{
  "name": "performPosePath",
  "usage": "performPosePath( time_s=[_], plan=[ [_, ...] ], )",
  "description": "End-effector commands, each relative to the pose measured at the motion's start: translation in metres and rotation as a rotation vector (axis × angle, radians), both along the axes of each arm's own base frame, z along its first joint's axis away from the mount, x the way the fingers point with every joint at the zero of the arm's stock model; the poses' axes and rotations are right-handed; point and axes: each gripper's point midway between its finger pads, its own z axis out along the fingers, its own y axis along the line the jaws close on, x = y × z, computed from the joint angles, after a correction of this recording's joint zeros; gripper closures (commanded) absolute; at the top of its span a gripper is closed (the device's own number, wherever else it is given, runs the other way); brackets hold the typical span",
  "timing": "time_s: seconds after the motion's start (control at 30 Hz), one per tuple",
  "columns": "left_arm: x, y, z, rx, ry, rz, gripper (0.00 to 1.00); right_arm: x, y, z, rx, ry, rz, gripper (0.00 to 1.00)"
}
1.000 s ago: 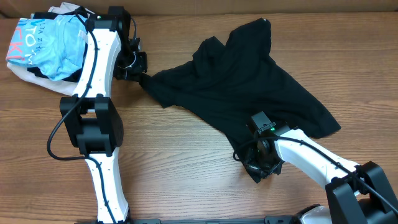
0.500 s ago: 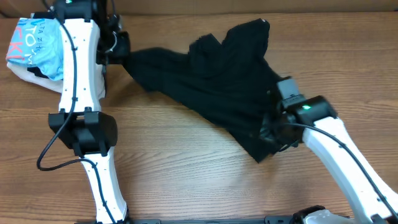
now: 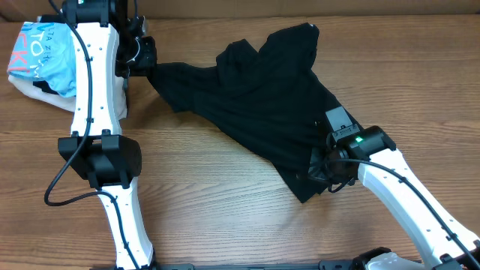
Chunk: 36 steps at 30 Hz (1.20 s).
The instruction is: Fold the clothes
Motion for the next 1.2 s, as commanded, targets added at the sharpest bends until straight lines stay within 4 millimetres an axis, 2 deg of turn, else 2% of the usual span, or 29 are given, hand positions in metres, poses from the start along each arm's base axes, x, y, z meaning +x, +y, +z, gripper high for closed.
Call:
performPosePath(
  time_s=[0.0, 0.1, 0.23, 0.57, 0.67, 0.9, 1.17],
  plan=[
    [0.002, 0.000, 0.009, 0.009, -0.032, 0.001, 0.96, -0.010, 0.002, -0.017, 0.007, 0.027, 0.031, 0.96],
    [0.002, 0.000, 0.009, 0.009, -0.033, 0.001, 0.96, -0.020, 0.009, -0.035, 0.033, 0.046, 0.070, 0.96],
    [0.002, 0.000, 0.009, 0.009, -0.033, 0.001, 0.96, -0.028, 0.012, -0.050, 0.032, 0.055, 0.093, 0.96],
    [0.002, 0.000, 0.009, 0.009, -0.032, 0.001, 0.96, -0.021, 0.015, -0.051, 0.043, 0.021, 0.113, 0.96],
    [0.002, 0.000, 0.009, 0.009, -0.032, 0.001, 0.96, -0.022, 0.017, -0.050, 0.052, 0.023, 0.138, 0.85],
    [0.004, -0.003, 0.010, 0.009, -0.039, -0.006, 0.96, -0.021, 0.025, -0.049, 0.087, 0.009, 0.224, 0.66],
    [0.004, -0.004, 0.010, 0.008, -0.038, -0.009, 0.96, -0.010, 0.031, -0.054, 0.090, -0.035, 0.349, 0.55]
  ],
)
